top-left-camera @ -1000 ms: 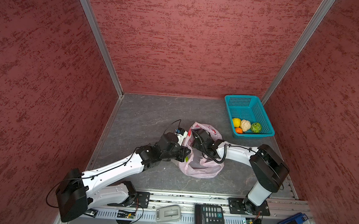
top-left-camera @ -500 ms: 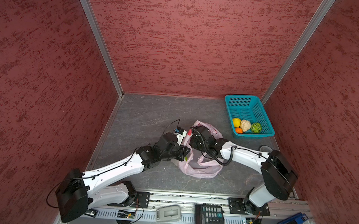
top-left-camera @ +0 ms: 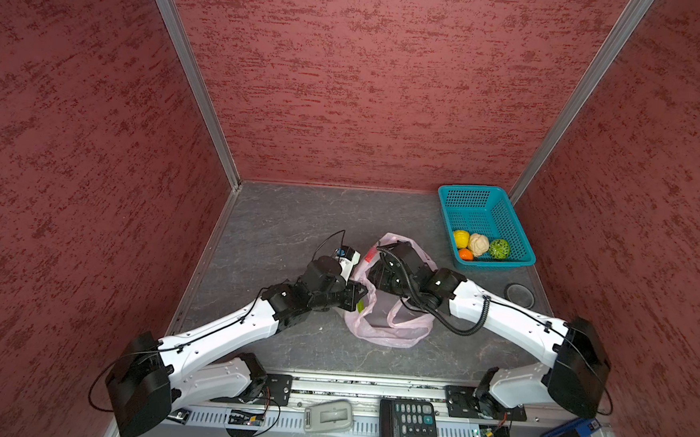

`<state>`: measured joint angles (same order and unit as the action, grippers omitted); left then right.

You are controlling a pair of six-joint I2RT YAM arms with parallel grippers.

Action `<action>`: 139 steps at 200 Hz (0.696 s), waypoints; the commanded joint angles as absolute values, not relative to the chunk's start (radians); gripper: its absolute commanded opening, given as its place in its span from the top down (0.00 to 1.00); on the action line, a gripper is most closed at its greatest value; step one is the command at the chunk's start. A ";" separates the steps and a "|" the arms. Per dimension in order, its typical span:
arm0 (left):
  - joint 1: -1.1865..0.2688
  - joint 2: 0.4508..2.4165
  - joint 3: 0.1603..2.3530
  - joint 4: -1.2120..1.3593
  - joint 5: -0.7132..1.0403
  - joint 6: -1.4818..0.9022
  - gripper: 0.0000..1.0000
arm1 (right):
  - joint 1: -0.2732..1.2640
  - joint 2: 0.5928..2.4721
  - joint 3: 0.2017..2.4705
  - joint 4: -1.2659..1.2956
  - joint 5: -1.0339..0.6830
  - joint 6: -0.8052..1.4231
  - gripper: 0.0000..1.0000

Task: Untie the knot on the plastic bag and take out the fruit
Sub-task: 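Grasp the green lime with the right gripper and lift it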

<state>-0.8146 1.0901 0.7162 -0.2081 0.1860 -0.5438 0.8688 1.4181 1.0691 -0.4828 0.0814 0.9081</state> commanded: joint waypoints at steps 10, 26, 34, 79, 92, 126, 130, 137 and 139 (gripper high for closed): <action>-0.806 1.073 0.701 -0.204 0.194 -0.525 1.00 | 0.886 1.386 1.128 -0.544 0.101 0.882 0.55; -0.803 1.067 0.701 -0.214 0.194 -0.521 1.00 | 0.889 1.379 1.135 -0.549 0.102 0.869 0.55; -0.799 1.062 0.701 -0.219 0.194 -0.520 1.00 | 0.891 1.378 1.142 -0.556 0.101 0.862 0.55; -0.776 1.020 0.697 -0.261 0.192 -0.510 1.00 | 0.900 1.350 1.134 -0.627 0.117 0.828 0.55; -0.770 1.009 0.694 -0.272 0.190 -0.508 1.00 | 0.902 1.336 1.128 -0.644 0.124 0.817 0.55; -0.762 1.007 0.684 -0.271 0.194 -0.511 1.00 | 0.927 1.339 1.144 -0.636 0.113 0.733 0.55; -0.761 1.011 0.685 -0.268 0.196 -0.509 1.00 | 0.934 1.346 1.152 -0.642 0.113 0.724 0.55; -0.761 1.020 0.689 -0.266 0.198 -0.508 1.00 | 0.950 1.358 1.165 -0.651 0.112 0.707 0.55; -0.761 1.021 0.690 -0.264 0.199 -0.508 1.00 | 0.955 1.363 1.170 -0.654 0.113 0.702 0.55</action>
